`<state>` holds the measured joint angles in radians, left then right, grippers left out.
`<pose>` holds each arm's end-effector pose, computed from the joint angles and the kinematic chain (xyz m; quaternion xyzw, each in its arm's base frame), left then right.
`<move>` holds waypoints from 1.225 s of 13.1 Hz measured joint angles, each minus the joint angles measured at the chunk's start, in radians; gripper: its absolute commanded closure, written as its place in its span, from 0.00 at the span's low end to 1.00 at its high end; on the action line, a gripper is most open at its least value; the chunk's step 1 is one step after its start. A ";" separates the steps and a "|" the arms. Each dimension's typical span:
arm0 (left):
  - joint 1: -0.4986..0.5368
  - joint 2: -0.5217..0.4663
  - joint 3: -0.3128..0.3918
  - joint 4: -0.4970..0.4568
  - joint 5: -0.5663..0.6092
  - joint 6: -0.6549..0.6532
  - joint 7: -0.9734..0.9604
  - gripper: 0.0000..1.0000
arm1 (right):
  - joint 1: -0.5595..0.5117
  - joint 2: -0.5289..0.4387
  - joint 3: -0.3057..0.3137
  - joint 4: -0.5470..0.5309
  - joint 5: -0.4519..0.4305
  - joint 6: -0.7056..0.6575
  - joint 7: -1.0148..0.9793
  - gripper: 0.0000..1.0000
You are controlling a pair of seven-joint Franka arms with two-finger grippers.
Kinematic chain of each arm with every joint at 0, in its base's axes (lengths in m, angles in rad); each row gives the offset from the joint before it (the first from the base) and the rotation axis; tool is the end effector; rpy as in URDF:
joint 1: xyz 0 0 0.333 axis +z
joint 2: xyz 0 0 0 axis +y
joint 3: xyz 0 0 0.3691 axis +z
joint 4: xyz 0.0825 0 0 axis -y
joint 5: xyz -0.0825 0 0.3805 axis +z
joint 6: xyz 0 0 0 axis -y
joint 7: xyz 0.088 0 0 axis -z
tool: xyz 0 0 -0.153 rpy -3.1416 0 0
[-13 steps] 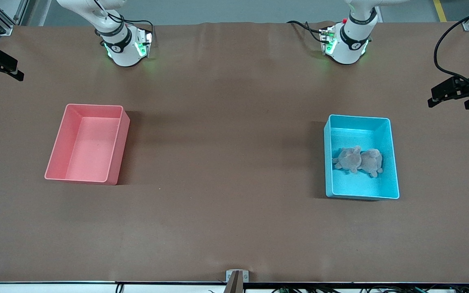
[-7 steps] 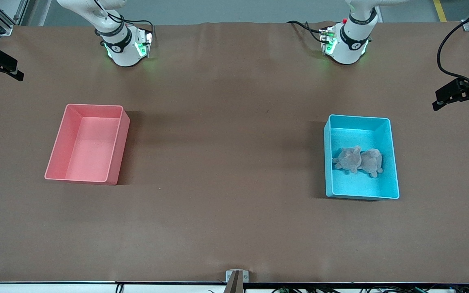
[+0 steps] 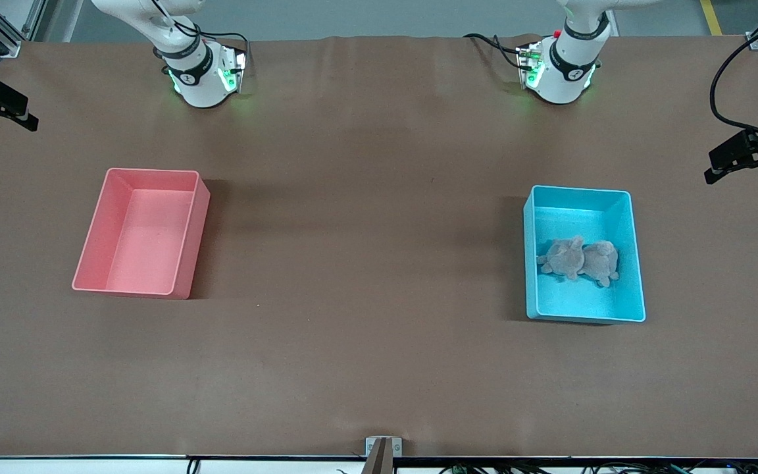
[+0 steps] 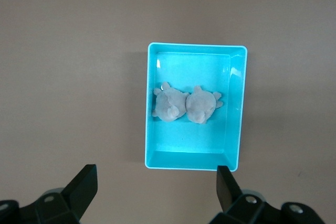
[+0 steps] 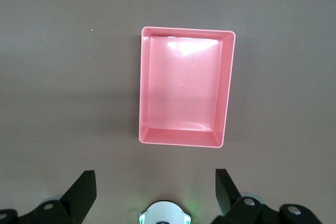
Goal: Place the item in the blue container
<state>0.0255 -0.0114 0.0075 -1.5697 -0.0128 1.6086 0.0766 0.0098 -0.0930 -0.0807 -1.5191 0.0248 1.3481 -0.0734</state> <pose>0.5531 0.0164 0.6419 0.9994 -0.0217 0.0255 0.0051 0.4873 -0.0329 0.6852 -0.9991 -0.0038 0.0379 0.0187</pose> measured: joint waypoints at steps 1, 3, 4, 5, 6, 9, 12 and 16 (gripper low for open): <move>0.007 0.000 0.001 0.000 0.000 0.000 0.000 0.00 | 0.000 0.000 -0.001 0.000 0.000 0.000 0.000 0.00; 0.012 0.000 0.002 0.000 0.000 0.000 -0.001 0.00 | 0.000 0.000 -0.003 0.000 0.000 -0.002 0.007 0.00; 0.011 0.000 0.001 0.000 0.000 0.000 -0.007 0.00 | 0.000 0.000 -0.004 0.000 0.000 -0.003 0.013 0.00; 0.011 0.000 -0.001 0.000 0.000 0.000 -0.019 0.00 | 0.000 0.000 -0.005 0.000 0.000 -0.004 0.020 0.00; 0.011 0.000 -0.002 0.000 0.000 0.000 -0.026 0.00 | 0.000 0.000 -0.005 0.000 0.000 -0.004 0.023 0.00; 0.010 0.000 -0.005 0.003 -0.004 0.000 -0.036 0.00 | 0.000 0.000 -0.006 -0.001 0.000 -0.005 0.025 0.00; 0.010 0.000 -0.004 0.003 -0.025 0.000 -0.049 0.00 | -0.001 0.000 -0.008 -0.001 0.000 -0.005 0.025 0.00; 0.010 0.000 -0.004 0.003 -0.025 0.000 -0.057 0.00 | -0.001 0.000 -0.008 -0.002 0.000 -0.005 0.025 0.00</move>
<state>0.0356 -0.0118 0.0032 -1.5665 -0.0377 1.6087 0.0193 0.0092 -0.0930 -0.0888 -1.5213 0.0248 1.3432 -0.0485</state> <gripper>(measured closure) 0.000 0.000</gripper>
